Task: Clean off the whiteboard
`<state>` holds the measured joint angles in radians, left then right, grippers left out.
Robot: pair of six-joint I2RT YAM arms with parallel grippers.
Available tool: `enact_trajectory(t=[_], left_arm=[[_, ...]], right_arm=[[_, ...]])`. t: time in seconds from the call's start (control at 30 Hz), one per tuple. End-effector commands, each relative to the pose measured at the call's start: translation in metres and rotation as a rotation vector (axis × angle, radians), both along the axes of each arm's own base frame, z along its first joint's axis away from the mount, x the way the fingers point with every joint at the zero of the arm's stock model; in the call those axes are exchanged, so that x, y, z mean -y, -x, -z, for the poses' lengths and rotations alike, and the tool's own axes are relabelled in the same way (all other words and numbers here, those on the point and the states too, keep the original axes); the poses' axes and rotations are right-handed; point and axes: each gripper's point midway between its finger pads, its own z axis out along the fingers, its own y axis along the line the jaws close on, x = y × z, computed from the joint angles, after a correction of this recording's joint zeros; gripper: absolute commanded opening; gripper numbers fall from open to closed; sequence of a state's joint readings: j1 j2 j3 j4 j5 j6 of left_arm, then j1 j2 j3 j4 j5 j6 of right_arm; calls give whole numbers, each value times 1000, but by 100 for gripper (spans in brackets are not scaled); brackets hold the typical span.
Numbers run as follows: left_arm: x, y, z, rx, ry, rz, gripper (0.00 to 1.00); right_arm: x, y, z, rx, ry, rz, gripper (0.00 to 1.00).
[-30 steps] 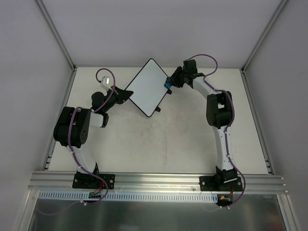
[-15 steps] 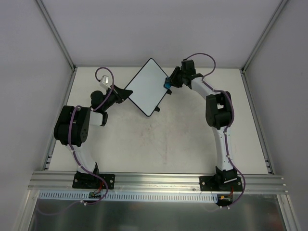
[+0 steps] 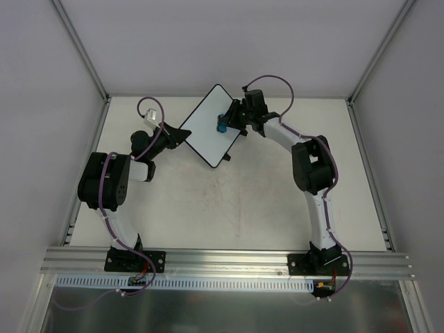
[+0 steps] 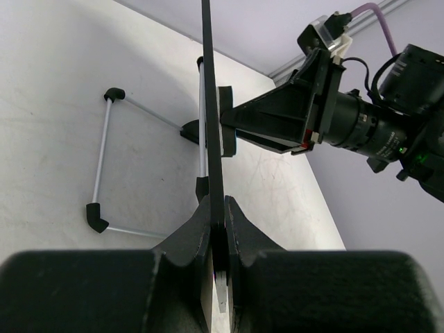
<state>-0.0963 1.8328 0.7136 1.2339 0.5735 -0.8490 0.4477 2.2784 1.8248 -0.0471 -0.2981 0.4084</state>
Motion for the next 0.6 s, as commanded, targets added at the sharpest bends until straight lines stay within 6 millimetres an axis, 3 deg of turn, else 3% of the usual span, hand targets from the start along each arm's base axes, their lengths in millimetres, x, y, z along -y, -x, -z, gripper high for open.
enact_trajectory(t=[0.0, 0.03, 0.07, 0.1, 0.13, 0.17, 0.2, 0.23, 0.27, 0.3, 0.33, 0.37, 0.4, 0.57], left_arm=[[32, 26, -29, 112, 18, 201, 0], [32, 26, -29, 111, 17, 201, 0], [31, 26, -29, 111, 18, 198, 0], [31, 26, -29, 111, 16, 197, 0], [31, 26, -31, 114, 17, 198, 0], [30, 26, -30, 110, 18, 196, 0], [31, 26, -30, 112, 18, 199, 0], [31, 26, -31, 115, 18, 199, 0], [31, 27, -31, 111, 20, 201, 0], [30, 26, -30, 111, 21, 198, 0], [31, 27, -29, 110, 20, 201, 0], [31, 27, -30, 110, 21, 204, 0], [31, 27, -30, 112, 21, 204, 0], [32, 27, -31, 110, 32, 215, 0]], right_arm=[[-50, 47, -12, 57, -85, -208, 0], [-49, 48, -19, 92, -90, -212, 0], [-47, 48, -48, 170, -113, -213, 0], [-40, 53, -41, 186, -82, -212, 0], [-36, 54, -48, 218, -73, -211, 0], [-30, 57, -73, 283, -78, -203, 0], [-22, 57, -78, 309, -60, -183, 0], [-13, 64, -70, 307, -33, -181, 0], [-5, 66, -75, 320, -24, -166, 0], [6, 69, -96, 362, -17, -133, 0], [15, 72, -96, 376, 6, -117, 0], [26, 81, -81, 340, 48, -107, 0], [37, 83, -89, 354, 83, -72, 0], [84, 103, -51, 159, 331, -35, 0]])
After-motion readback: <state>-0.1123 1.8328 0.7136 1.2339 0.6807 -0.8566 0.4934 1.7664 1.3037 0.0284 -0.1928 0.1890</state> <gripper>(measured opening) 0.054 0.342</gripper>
